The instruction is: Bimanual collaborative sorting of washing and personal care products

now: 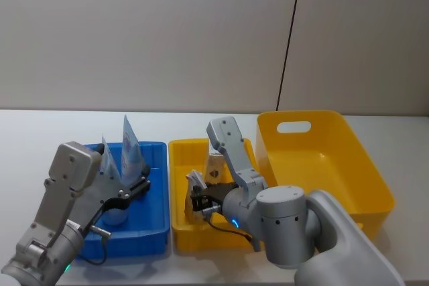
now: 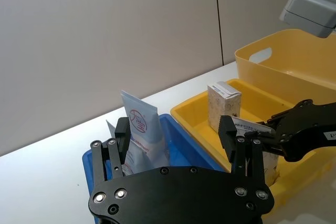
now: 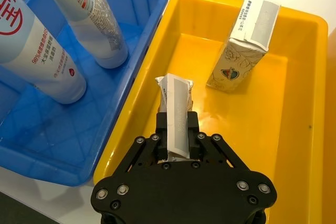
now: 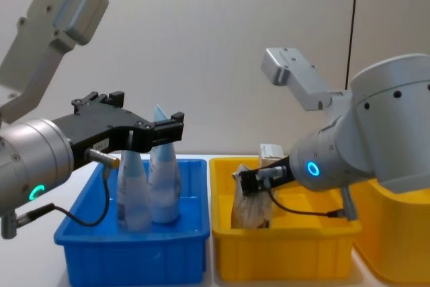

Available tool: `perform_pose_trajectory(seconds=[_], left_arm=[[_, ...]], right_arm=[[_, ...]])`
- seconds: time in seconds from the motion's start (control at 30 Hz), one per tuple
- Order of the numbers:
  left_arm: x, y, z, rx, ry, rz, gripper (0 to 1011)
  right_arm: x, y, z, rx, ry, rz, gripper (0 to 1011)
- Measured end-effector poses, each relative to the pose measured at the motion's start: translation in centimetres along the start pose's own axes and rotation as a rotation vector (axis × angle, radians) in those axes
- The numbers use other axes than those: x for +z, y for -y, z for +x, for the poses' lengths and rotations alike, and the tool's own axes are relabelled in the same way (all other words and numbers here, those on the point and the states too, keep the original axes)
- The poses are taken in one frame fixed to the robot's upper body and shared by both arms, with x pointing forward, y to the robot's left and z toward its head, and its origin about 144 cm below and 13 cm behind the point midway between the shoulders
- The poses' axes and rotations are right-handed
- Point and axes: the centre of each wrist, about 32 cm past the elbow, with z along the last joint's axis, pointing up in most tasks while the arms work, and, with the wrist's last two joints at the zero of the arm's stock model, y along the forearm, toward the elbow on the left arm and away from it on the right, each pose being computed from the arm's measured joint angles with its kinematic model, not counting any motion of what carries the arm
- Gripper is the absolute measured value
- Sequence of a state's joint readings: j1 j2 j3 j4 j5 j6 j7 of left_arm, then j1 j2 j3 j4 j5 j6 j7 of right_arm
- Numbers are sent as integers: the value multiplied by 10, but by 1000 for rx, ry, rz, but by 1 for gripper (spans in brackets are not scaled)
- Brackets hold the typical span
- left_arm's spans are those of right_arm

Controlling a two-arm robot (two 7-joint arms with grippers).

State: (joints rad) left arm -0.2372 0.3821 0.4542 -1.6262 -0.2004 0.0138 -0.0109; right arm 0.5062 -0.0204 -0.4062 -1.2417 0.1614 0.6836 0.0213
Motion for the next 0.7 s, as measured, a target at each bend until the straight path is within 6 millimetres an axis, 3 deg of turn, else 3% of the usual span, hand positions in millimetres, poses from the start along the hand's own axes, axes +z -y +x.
perform_pose_trajectory(seconds=[0.37,0.7], left_arm=[[0,0,0,0,0,0,1001],[0,0,0,0,0,0,1001]], right_arm=[[11,7,3,4,32,71,173],[41,26,6,11,90,200,173]])
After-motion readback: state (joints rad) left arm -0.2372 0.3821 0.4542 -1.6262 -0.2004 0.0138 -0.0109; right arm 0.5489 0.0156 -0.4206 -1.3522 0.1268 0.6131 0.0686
